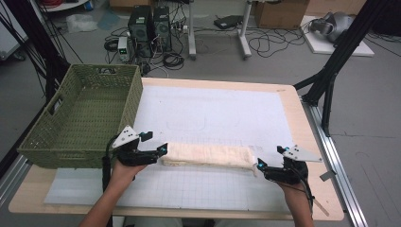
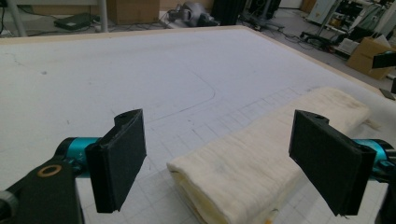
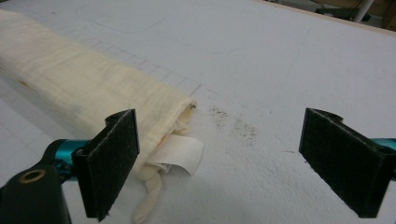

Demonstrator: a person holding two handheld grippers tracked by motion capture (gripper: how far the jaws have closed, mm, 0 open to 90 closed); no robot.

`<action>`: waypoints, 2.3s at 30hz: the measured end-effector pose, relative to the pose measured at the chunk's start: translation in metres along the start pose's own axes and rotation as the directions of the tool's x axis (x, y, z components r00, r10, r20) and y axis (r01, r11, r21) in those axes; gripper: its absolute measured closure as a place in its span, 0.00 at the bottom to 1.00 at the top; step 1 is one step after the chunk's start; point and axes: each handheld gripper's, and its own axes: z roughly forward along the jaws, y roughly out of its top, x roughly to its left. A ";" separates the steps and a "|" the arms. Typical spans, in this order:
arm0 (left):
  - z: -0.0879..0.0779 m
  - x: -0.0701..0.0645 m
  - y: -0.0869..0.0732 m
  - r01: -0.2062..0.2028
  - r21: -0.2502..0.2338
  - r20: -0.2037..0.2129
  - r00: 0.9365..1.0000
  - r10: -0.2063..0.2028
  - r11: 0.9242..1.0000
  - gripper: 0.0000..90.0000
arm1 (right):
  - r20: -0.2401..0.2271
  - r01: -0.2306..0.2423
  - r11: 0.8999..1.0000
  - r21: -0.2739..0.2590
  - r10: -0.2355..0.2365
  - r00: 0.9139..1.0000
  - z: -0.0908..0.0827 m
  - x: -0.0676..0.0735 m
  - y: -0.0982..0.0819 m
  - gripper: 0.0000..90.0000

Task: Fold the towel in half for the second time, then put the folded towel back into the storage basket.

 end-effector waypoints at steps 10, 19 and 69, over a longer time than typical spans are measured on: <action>-0.003 0.001 0.001 0.001 -0.010 0.025 1.000 0.000 1.000 0.21 | 0.012 -0.019 1.000 -0.015 0.019 1.000 -0.008 -0.004 -0.004 0.13; -0.003 0.004 0.000 0.004 0.006 0.011 1.000 -0.004 1.000 0.22 | 0.013 -0.014 1.000 -0.005 0.015 1.000 -0.002 -0.003 -0.003 0.13; 0.051 0.022 0.028 -0.005 0.164 0.008 1.000 0.003 0.986 0.34 | 0.006 -0.041 0.999 -0.009 0.042 0.999 -0.002 -0.007 -0.005 0.13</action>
